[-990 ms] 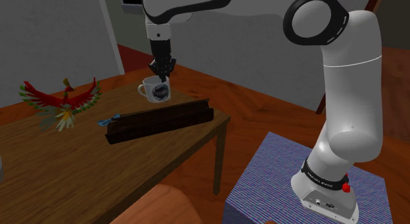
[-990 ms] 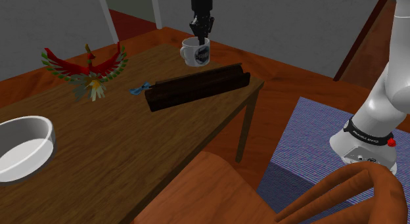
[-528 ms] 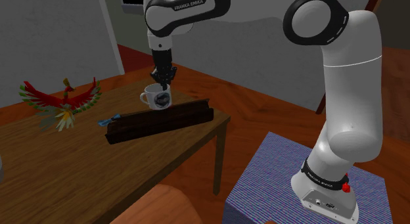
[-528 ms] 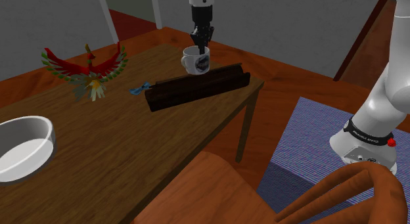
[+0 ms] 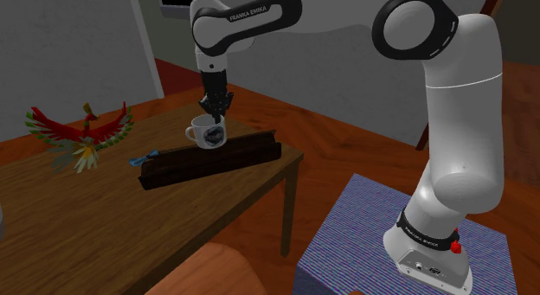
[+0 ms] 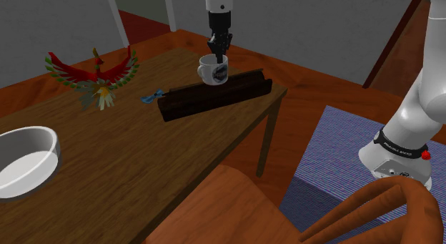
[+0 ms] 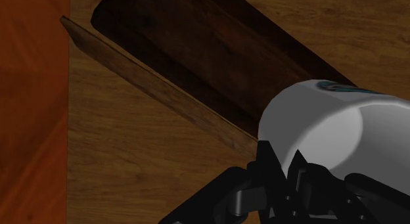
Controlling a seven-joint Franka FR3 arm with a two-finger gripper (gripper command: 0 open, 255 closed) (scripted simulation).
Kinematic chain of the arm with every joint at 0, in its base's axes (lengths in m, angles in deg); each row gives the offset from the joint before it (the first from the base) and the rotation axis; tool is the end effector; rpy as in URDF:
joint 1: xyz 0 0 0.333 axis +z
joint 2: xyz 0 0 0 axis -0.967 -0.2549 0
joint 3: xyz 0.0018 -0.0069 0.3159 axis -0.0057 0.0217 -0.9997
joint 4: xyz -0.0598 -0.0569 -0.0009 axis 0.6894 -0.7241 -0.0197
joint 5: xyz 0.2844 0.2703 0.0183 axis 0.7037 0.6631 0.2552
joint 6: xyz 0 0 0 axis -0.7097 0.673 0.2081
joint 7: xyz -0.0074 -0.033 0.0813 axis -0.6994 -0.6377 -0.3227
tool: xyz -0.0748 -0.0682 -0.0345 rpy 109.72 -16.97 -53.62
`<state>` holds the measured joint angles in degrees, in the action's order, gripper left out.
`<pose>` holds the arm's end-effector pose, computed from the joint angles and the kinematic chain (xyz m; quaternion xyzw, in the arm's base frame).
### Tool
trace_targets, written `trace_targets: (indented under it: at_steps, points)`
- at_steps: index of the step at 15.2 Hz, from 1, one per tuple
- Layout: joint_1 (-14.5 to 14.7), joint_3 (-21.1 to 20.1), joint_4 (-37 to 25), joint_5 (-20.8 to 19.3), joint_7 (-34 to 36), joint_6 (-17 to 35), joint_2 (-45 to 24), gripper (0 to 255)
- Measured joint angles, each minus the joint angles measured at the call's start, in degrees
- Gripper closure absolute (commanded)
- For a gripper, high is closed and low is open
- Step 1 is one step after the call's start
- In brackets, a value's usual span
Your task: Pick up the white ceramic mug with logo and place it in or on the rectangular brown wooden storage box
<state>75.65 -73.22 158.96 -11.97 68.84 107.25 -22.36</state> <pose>0.6627 0.1234 0.4501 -0.9988 -0.0198 0.0339 0.0302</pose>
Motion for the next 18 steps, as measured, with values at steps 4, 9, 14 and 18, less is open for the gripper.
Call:
trace_targets:
  at_steps: [4, 9, 14, 18]
  points:
    - [0.0, 0.0, 0.01, 0.0, 0.0, 0.02, 0.0, 0]
    - [0.07, 0.0, -2.65, -0.05, 0.02, -2.31, -0.28, 0]
    - [0.13, 0.0, -7.87, -0.08, 0.01, -7.3, -0.51, 0]
    - [0.15, 0.0, -8.08, -0.08, 0.03, -7.53, -0.53, 0]
